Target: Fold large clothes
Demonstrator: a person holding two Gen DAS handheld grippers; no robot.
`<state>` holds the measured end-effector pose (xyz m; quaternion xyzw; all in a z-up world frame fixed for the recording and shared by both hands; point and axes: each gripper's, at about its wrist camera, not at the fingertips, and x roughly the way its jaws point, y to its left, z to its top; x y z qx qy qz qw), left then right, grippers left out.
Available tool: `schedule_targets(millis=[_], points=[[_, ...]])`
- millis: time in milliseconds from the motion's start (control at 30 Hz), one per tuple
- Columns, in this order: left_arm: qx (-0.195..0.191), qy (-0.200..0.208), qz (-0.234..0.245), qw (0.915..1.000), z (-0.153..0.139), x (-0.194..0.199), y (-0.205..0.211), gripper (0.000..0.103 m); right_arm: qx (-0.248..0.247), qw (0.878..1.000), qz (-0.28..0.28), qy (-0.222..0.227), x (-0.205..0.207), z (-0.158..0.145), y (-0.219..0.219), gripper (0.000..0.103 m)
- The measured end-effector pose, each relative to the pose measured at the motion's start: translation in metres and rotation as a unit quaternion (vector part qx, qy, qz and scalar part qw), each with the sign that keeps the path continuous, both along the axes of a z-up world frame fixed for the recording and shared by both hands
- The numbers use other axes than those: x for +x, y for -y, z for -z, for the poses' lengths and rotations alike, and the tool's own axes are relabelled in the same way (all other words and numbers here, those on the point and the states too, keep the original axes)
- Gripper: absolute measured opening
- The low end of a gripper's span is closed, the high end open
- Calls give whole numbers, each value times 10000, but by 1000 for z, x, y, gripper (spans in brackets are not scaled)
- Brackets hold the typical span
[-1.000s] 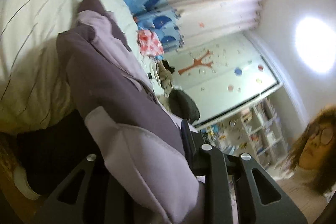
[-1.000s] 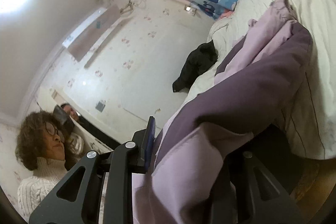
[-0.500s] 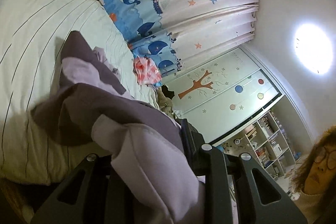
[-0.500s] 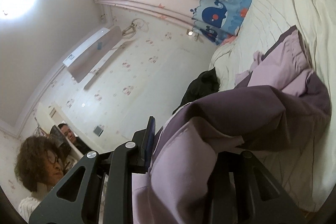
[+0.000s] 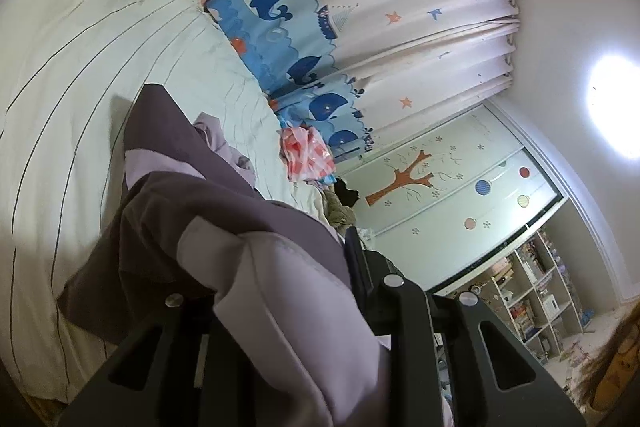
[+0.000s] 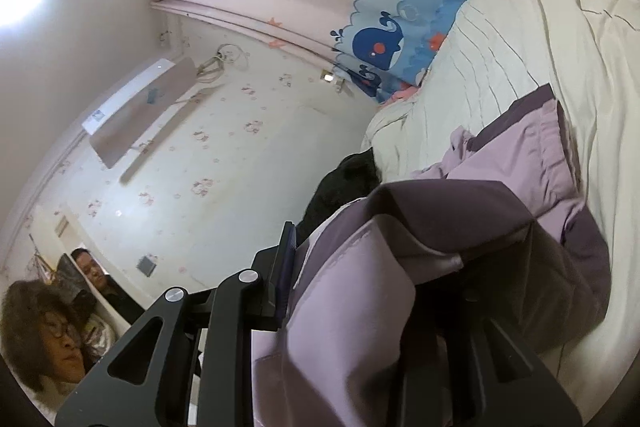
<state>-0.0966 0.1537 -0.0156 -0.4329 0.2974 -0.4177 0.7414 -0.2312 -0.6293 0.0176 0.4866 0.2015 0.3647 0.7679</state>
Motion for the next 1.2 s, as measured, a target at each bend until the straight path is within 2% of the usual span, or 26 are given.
schedule_targets(millis=[400,1000,1200], points=[[250,-217,-103,9994,4,49,10,25,-355,9985,184,-379,72,10,-4,26],[495,-407,-380,9972,8,121,30,25,-925,9900,446,-968,180,26,-4,26],[891,-398,-599,9934,12,140,43,25,-1011,9851,561,-1271,212,44,-2,26]])
